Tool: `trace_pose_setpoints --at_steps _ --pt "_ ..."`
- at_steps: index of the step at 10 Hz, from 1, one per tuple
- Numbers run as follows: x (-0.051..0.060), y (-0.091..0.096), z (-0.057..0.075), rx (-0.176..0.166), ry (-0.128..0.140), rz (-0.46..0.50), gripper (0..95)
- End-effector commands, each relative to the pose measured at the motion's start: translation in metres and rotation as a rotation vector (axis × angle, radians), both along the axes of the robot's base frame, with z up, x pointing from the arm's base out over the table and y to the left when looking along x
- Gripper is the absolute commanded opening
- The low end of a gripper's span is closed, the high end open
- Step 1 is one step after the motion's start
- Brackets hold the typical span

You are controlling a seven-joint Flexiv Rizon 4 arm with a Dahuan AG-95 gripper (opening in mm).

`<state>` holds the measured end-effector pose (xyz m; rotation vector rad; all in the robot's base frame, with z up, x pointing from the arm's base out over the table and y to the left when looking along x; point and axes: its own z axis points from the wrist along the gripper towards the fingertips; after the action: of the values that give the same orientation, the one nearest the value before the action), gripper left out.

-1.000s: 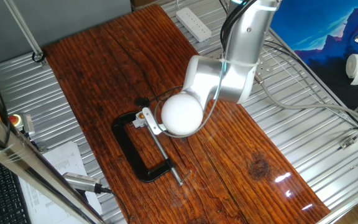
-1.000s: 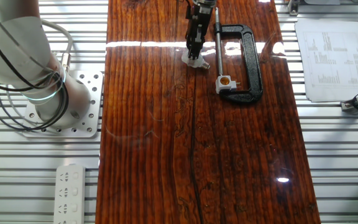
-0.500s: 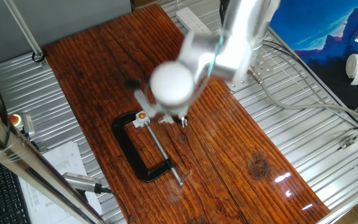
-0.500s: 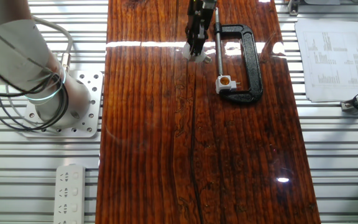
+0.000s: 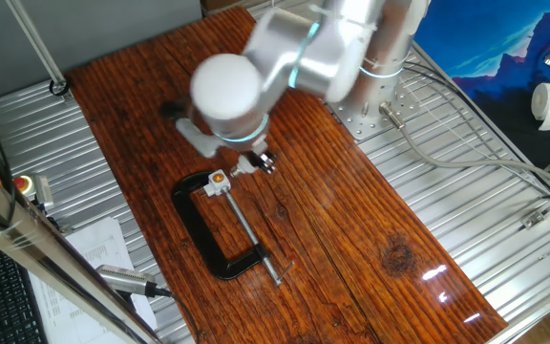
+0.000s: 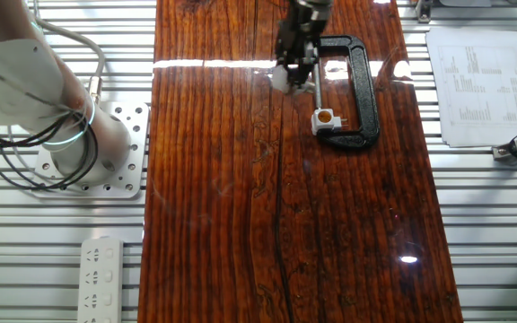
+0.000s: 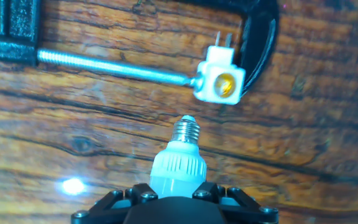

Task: Install the light bulb by rotating it

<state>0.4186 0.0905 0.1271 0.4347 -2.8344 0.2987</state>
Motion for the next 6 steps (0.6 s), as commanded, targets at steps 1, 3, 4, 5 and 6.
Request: trace_pose_setpoints --at_steps 1,3,4,5,6 --pt "0.017 -0.011 0.015 0.017 0.067 0.078 19.0" --pt "0.034 -0.019 0.012 0.047 0.162 0.161 19.0" --pt "0.041 -0.023 0.004 0.06 0.216 0.21 19.0" --pt "0.043 -0.026 -0.006 0.07 0.265 0.256 19.0" --pt "0.044 -0.029 -0.014 0.082 0.315 0.297 19.0"
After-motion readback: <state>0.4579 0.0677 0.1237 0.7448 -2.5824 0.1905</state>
